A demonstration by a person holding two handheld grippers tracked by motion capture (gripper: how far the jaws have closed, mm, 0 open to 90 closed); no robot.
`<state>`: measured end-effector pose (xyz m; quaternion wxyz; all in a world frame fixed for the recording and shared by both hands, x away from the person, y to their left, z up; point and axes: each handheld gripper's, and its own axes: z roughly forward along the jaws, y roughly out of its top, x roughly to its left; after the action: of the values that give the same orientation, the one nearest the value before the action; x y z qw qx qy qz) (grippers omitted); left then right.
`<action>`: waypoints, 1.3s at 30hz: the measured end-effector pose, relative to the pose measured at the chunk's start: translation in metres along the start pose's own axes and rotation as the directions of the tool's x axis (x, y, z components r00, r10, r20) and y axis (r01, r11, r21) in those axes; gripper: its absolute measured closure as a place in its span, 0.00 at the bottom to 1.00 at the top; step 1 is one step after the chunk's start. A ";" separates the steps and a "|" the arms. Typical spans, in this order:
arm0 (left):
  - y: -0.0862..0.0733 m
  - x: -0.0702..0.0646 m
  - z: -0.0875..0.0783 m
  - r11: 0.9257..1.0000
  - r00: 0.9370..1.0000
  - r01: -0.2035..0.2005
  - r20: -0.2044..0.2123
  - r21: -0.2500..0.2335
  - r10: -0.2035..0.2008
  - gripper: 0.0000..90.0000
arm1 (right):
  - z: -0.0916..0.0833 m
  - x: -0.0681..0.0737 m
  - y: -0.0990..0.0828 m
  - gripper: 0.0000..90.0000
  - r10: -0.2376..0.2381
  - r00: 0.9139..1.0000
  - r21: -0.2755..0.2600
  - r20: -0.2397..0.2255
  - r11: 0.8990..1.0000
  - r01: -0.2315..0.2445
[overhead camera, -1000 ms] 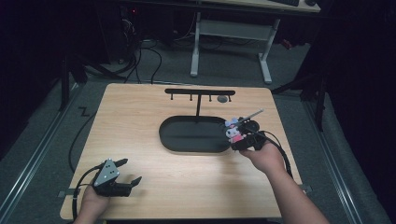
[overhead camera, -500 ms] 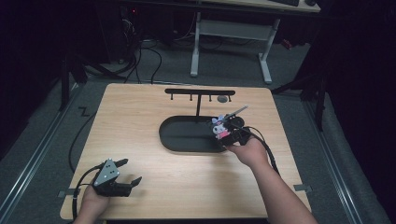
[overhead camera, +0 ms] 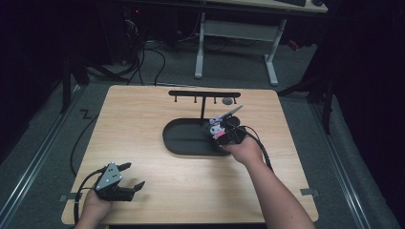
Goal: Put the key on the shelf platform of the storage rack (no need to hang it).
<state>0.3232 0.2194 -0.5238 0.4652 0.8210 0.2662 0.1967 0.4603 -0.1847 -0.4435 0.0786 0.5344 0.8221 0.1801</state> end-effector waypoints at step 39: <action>0.000 -0.001 0.001 1.000 1.000 -0.001 0.000 0.006 0.001 0.17 | 0.032 0.004 0.002 0.50 -0.029 0.999 0.051 -0.021 0.998 0.030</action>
<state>0.3234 0.2183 -0.5246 0.4626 0.8226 0.2664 0.1959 0.4706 -0.1738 -0.4725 0.0593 0.5222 0.8349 0.1633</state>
